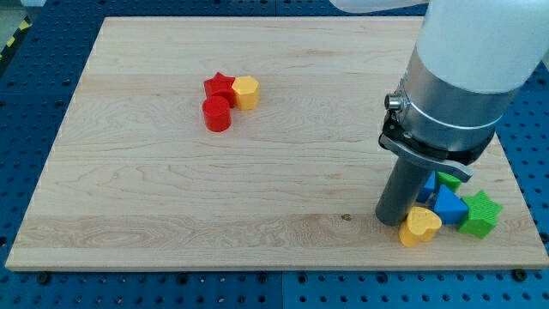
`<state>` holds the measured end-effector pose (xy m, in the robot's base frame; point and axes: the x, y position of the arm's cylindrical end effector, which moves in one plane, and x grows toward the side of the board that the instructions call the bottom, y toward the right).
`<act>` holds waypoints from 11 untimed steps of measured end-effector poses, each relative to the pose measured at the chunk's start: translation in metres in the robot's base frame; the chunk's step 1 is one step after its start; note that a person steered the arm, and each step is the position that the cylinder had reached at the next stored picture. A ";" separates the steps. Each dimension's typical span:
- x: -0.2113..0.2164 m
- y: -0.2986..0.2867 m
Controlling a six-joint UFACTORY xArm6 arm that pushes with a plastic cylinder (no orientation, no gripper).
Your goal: Move the arm towards the red blocks
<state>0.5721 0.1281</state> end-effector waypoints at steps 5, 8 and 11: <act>0.016 -0.053; -0.015 -0.107; -0.063 -0.143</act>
